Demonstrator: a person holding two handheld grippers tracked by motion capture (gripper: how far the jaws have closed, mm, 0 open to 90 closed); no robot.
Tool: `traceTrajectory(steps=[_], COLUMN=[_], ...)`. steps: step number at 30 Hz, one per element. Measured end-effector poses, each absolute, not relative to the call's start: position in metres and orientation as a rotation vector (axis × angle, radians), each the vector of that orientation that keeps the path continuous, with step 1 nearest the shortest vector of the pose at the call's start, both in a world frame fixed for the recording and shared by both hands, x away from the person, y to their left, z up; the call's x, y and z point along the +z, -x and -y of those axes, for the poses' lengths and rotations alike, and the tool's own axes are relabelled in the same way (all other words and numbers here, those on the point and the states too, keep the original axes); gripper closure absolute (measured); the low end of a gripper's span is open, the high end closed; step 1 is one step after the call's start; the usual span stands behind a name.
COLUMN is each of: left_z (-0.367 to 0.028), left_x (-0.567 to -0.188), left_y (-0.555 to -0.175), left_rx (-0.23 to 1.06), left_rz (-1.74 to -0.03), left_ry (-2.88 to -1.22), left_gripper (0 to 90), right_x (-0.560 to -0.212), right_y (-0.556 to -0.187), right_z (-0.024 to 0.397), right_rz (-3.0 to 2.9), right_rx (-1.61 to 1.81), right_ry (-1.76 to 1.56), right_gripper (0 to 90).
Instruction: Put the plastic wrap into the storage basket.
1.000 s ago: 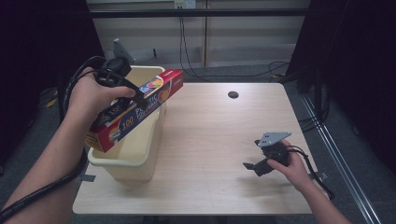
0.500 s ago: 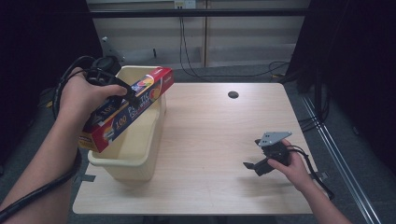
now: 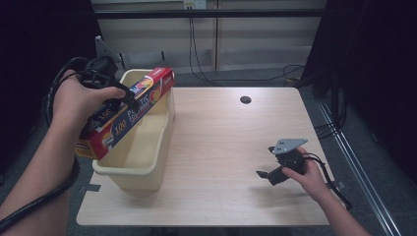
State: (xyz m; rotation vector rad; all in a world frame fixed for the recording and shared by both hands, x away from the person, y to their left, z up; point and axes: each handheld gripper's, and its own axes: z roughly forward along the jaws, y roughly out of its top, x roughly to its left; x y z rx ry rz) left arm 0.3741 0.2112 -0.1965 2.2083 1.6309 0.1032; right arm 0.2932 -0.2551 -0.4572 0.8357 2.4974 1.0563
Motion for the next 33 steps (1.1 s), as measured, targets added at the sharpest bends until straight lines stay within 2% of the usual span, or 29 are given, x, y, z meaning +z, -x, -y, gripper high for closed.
traceTrajectory(steps=[16,33], left_z=[-0.221,-0.218], left_x=[-0.207,-0.233], left_y=[-0.378,-0.390], left_rx=[0.137,0.109], left_rz=[-1.746,-1.819], left_ry=[-2.164,-2.134], left_gripper=[40.6,40.4], right_x=[-0.456,-0.455], right_y=[-0.293,-0.293], right_z=[0.255,0.256], right_rz=[-2.492,-2.485], right_rx=[1.058,1.064], right_ry=[-0.836,-0.831], right_gripper=[1.9,1.9])
